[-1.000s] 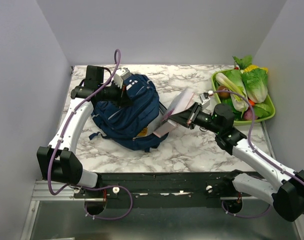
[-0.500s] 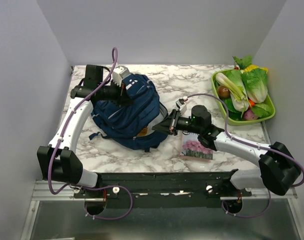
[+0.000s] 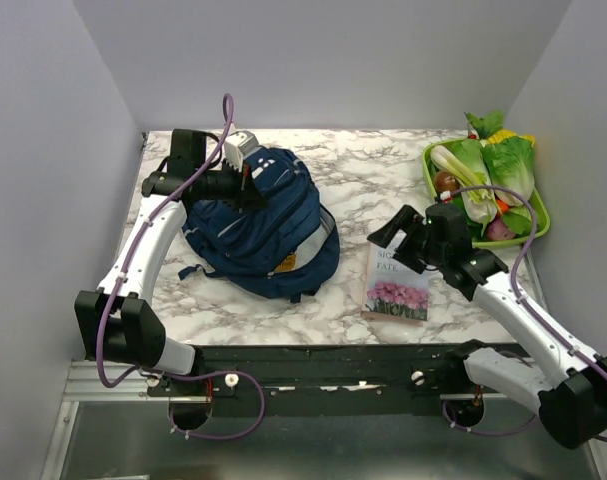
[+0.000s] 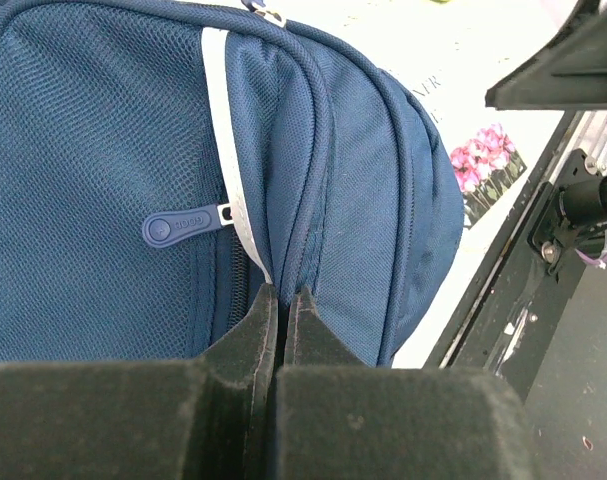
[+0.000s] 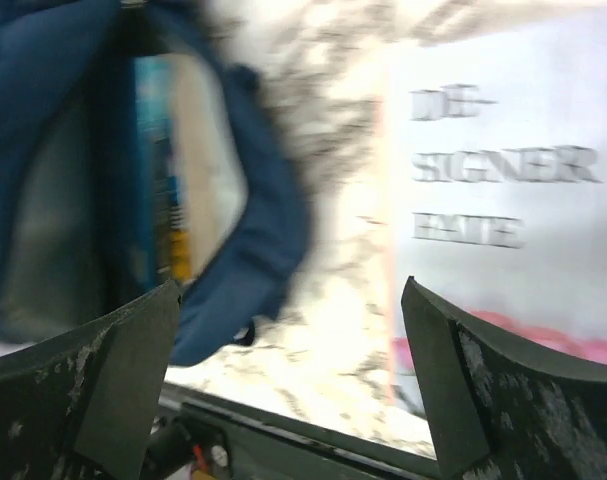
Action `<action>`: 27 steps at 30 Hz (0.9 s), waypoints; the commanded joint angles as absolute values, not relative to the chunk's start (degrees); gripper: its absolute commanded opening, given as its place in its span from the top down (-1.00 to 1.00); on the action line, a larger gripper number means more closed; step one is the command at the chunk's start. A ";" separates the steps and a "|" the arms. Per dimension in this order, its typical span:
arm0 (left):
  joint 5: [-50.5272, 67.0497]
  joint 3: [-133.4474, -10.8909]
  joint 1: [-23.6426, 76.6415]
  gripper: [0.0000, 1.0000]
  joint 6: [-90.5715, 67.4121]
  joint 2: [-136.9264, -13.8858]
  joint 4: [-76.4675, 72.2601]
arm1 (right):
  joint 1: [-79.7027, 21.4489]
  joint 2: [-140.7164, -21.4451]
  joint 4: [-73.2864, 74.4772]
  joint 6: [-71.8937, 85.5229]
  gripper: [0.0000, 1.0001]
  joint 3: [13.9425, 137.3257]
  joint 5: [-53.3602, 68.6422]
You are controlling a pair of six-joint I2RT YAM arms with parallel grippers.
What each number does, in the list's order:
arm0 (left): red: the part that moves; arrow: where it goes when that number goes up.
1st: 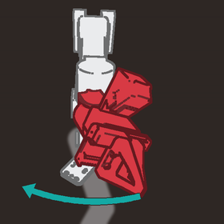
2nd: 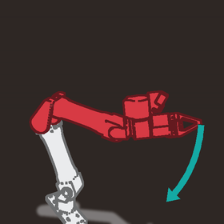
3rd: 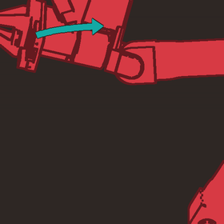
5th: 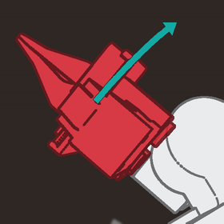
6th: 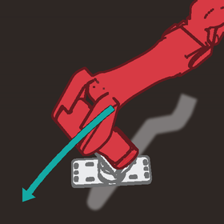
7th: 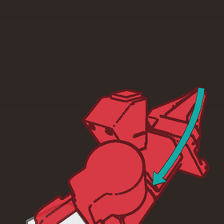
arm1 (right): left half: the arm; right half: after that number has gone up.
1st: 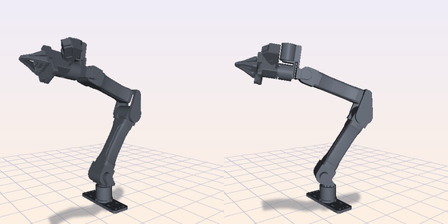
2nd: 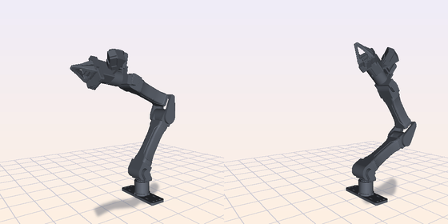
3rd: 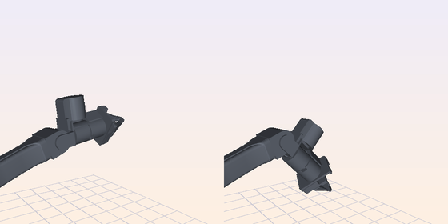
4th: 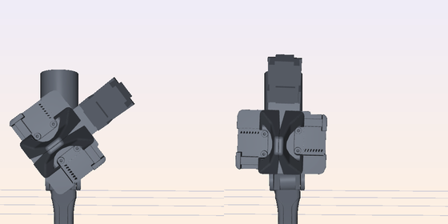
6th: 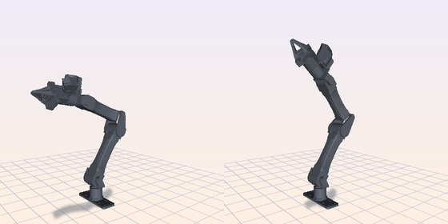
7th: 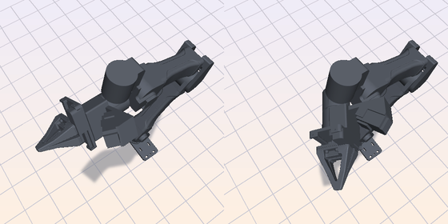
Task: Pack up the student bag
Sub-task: Pick up the book from the center of the board.
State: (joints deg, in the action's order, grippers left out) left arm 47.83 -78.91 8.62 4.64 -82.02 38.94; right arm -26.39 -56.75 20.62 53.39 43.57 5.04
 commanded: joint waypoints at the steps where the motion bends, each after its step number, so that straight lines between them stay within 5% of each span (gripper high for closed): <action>1: 55.99 -79.89 8.26 1.00 4.57 -78.93 32.78 | -19.88 -60.20 35.75 50.71 -1.00 42.36 -1.15; 12: 55.90 -80.07 8.26 1.00 5.36 -78.14 33.84 | -16.88 -65.49 41.22 48.78 -1.00 40.09 -5.80; 21: 55.90 -79.37 8.26 1.00 5.80 -77.43 34.01 | -16.70 -63.11 28.93 46.84 -0.98 32.44 4.38; 27: 55.81 -79.81 8.26 1.00 6.59 -78.31 35.42 | -16.70 -63.19 21.80 47.90 -0.78 26.90 9.13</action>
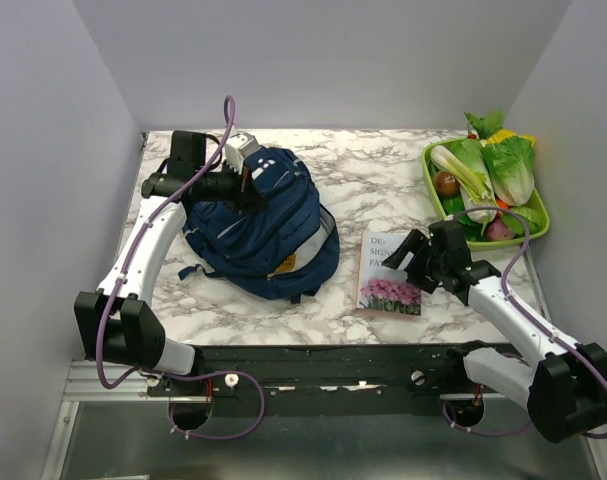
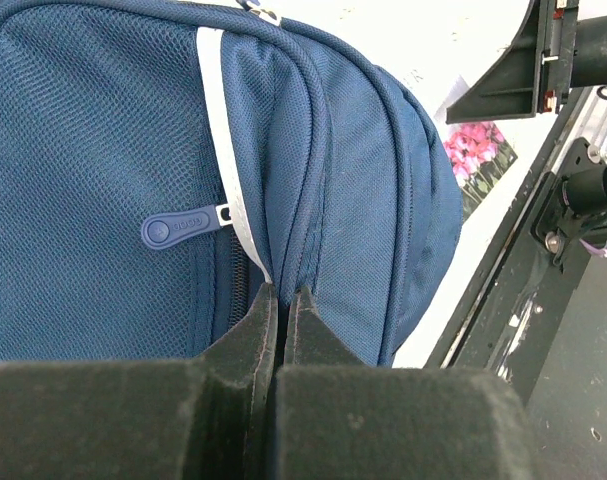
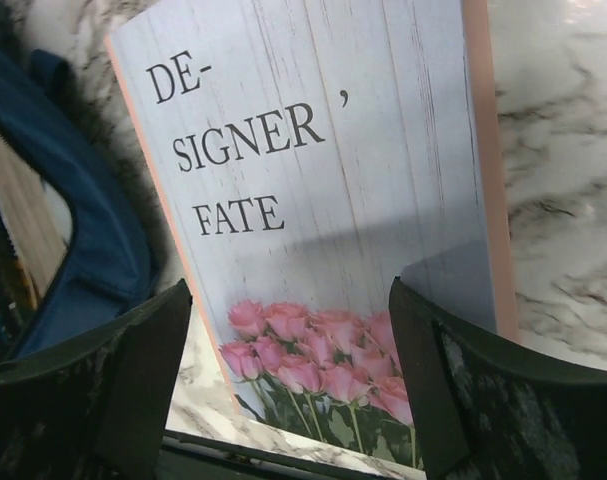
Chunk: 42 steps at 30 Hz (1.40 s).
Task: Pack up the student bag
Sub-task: Pick up the book from the center of the board.
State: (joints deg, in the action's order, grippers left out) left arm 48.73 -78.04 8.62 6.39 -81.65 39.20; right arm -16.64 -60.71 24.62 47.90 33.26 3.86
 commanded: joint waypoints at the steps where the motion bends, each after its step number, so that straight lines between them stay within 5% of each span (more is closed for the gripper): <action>1: 55.81 -79.54 8.26 1.00 6.59 -78.05 35.25 | -16.61 -63.37 20.06 48.07 -0.72 26.29 10.79; 19: 53.97 -79.37 8.26 1.00 6.24 -77.61 35.60 | -16.70 -67.24 12.04 49.22 -0.29 24.26 16.70; 30: 53.61 -80.24 8.26 1.00 7.47 -78.13 37.18 | -16.79 -54.49 29.79 44.21 -0.53 34.80 -1.56; 42: 54.49 -80.86 8.26 1.00 6.42 -79.45 36.56 | -16.79 -60.91 19.87 45.70 -0.24 26.20 5.44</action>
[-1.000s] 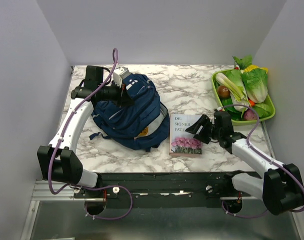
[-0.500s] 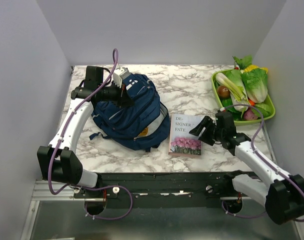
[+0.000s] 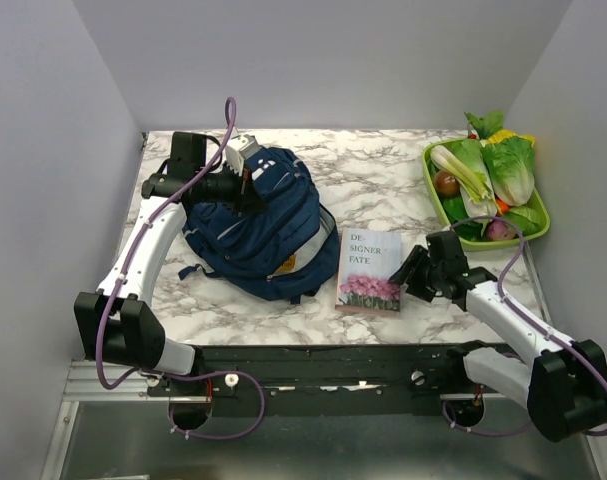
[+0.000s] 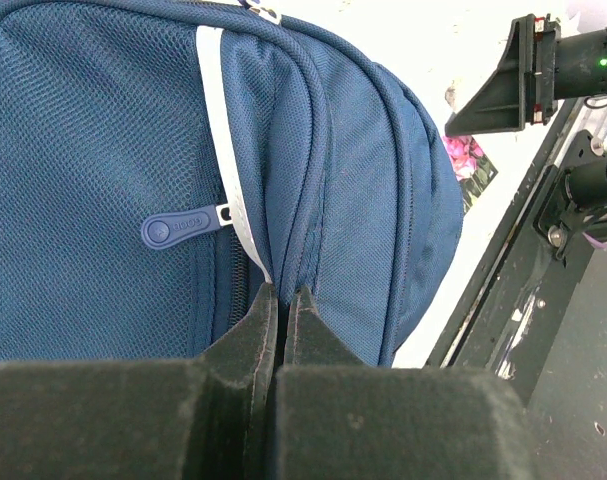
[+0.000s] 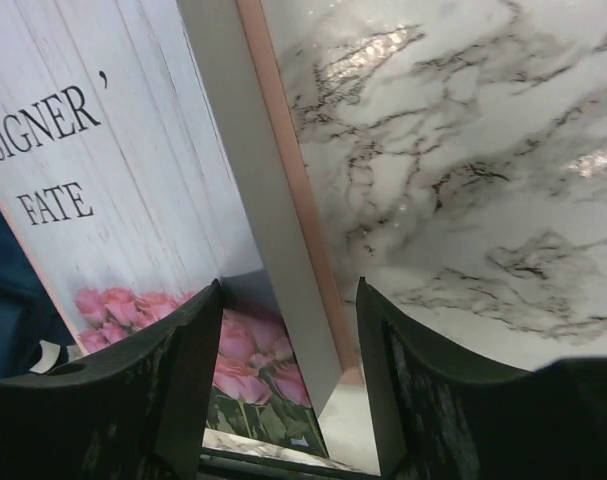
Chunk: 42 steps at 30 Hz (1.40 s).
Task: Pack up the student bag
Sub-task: Pick up the book from the center of the board, then place the book in the student bag.
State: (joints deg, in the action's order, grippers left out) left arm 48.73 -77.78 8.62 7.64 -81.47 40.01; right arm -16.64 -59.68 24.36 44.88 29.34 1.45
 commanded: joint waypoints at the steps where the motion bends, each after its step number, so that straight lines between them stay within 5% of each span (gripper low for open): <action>1: 54.41 -81.03 8.26 1.00 6.59 -79.80 36.82 | -16.70 -60.91 18.21 45.96 -0.18 25.84 6.15; 6: 53.00 -79.98 8.35 1.00 7.47 -81.21 36.56 | -16.79 -60.38 12.66 48.33 0.21 22.85 10.28; 12: 53.17 -81.74 8.26 1.00 6.42 -81.30 35.95 | -16.79 -57.66 11.43 51.14 0.99 21.88 13.18; 42: 53.00 -80.16 8.26 1.00 7.29 -78.31 35.60 | -16.79 -44.74 11.52 63.71 0.99 38.94 33.74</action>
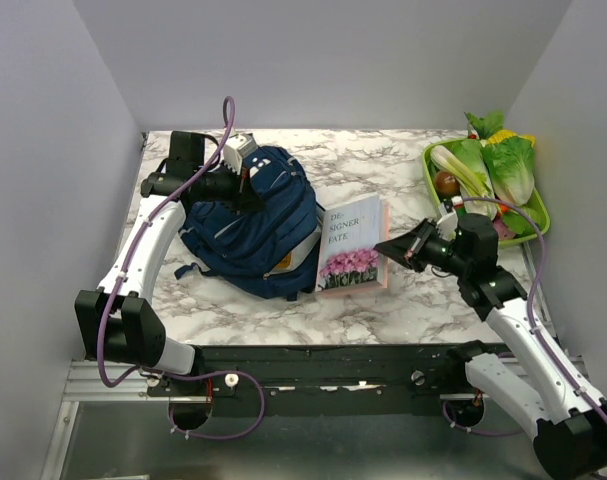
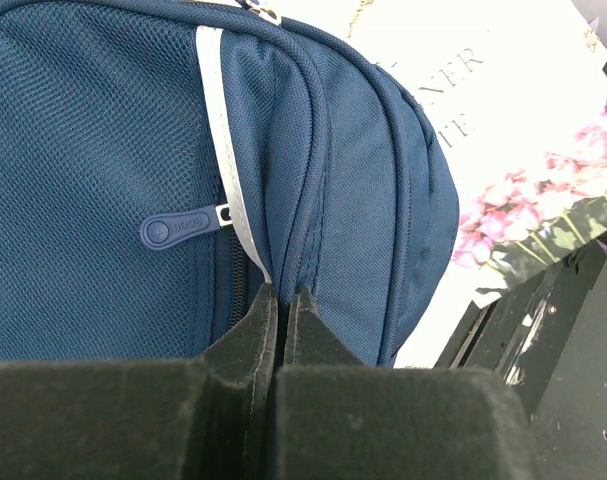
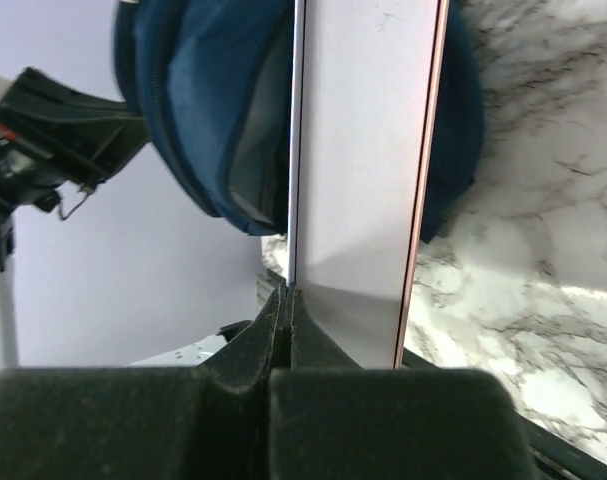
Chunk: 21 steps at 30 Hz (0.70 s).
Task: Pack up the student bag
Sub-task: Place the book in the student bag.
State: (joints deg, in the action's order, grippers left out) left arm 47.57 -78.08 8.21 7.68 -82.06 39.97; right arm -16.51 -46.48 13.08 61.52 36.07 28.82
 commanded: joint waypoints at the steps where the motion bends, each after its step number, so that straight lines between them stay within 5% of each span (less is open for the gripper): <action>1: 53.00 -80.16 8.26 1.00 7.21 -78.22 35.68 | -16.87 -44.48 9.95 64.33 0.99 38.59 34.18; 21: 55.46 -84.02 8.26 1.00 6.94 -77.61 38.49 | -23.47 -68.28 -28.63 79.44 0.99 36.12 42.01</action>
